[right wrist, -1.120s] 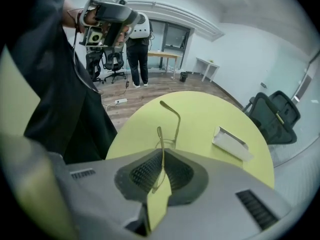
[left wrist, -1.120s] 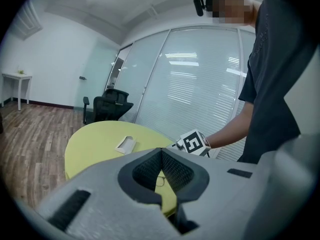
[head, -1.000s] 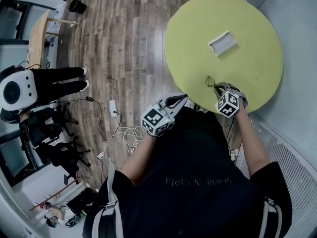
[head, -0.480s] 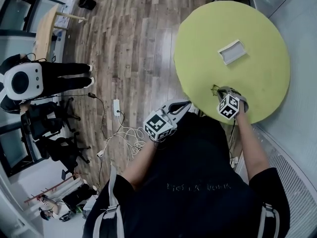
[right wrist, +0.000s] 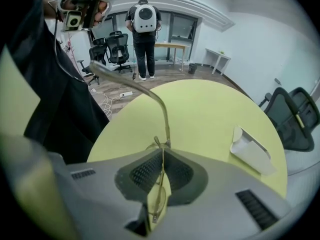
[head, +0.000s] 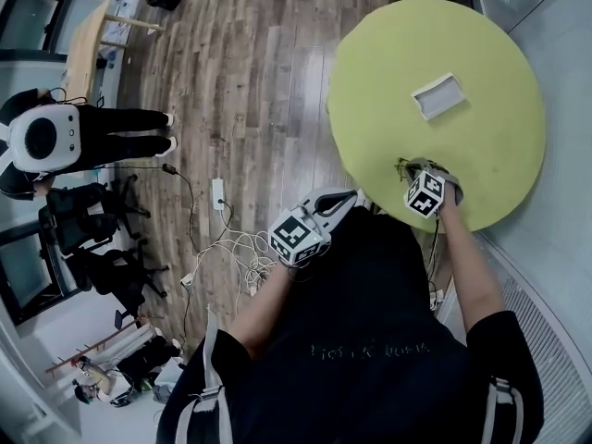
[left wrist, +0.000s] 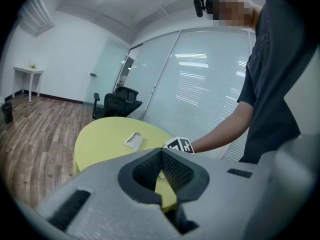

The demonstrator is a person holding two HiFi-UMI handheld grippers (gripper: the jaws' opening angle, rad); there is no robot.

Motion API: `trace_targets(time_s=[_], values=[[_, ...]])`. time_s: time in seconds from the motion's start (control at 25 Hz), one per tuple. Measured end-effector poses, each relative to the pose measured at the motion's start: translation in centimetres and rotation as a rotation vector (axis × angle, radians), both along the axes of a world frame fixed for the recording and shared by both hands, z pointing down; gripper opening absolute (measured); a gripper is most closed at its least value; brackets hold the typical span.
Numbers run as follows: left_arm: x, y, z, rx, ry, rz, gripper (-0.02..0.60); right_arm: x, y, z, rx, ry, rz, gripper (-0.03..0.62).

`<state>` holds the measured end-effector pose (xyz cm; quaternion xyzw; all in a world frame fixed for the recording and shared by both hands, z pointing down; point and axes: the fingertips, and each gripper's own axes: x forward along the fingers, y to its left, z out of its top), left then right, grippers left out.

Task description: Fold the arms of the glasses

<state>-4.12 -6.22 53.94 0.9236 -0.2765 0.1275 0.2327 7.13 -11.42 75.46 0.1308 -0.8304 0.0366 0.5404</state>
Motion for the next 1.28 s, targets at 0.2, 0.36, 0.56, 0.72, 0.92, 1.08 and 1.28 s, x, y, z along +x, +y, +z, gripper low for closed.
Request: trace_targets(time_s=[0.2,0.36,0.56,0.72,0.92,1.08,1.28], values=[[0.0,0.1,-0.5,0.003,0.001,-0.01,0.018,-0.1,0.1,0.5,-0.017,0.014,-0.013,0.034],[-0.7,0.4,-0.5,0.007,-0.007,-0.029,0.018,-0.4,0.0,0.8,-0.02,0.008,-0.002,0.034],[-0.6,1.1,-0.6,0.01,-0.006,-0.038,0.018,-0.4,0.0,0.2,0.003,-0.038,0.054,0.035],[-0.2,0.8,-0.8,0.019,0.004,-0.03,0.018,-0.6,0.0,-1.2,-0.026,-0.108,0.111,0.035],[0.3,0.8,-1.0,0.036,0.025,-0.013,0.018,0.4,0.4,-3.2,0.023,-0.141,0.173,0.035],[1.6,0.0,-2.0,0.066,0.04,0.0,0.018,2.0,0.4,-7.4,0.055,-0.25,0.284,0.034],[1.5,-0.2,-2.1,0.083,0.061,0.019,0.018,1.5,1.6,-11.5,0.104,-0.359,0.351,0.034]])
